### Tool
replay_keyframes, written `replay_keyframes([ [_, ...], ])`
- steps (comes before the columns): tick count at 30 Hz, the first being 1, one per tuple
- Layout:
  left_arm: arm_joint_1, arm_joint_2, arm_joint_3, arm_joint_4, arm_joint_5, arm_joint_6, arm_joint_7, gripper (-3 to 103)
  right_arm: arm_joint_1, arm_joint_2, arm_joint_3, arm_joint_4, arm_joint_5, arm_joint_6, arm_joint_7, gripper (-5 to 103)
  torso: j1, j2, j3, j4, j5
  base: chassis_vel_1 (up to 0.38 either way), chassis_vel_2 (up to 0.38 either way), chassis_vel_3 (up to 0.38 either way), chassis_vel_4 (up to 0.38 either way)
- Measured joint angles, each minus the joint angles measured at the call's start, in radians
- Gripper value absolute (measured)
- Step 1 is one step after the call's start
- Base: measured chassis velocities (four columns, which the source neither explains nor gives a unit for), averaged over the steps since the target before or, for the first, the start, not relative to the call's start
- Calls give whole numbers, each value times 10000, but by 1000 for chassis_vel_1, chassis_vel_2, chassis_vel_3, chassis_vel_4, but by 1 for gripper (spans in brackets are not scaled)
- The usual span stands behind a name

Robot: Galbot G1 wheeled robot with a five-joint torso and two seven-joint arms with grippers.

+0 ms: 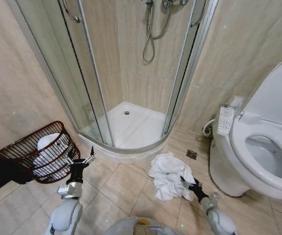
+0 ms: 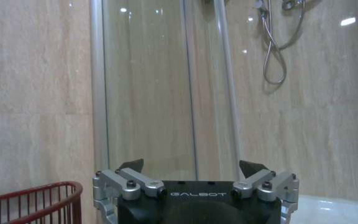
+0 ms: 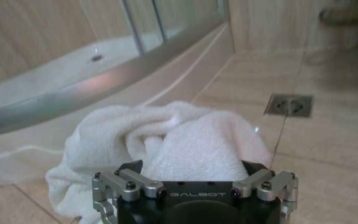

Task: Discard the used towel into the hamper.

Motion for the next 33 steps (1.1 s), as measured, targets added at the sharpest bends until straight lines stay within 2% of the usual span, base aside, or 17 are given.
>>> replay_keyframes([
  [6,-99,-53,20,9,29,113,36,100,633,-136,-393,-532,-247,-181,-17,100,0,0,0,0,-1,0,0,0,0],
  [16,-140,-246,-36,91,94,132,42,100,1833,-151,-1239,-1739,-975,-272,460,100,0,1,1,0,-3,0,0,0,0],
  [20,-208,-319,-40,102,161,161,43,100,2357,-12,-1441,-2638,-1392,-125,866,100,0,1,0,0,-2,0,0,0,0],
  [33,-304,-360,-52,69,167,326,79,100,2905,-36,-1590,-3845,-1553,259,801,100,0,2,0,0,-3,0,0,0,0],
])
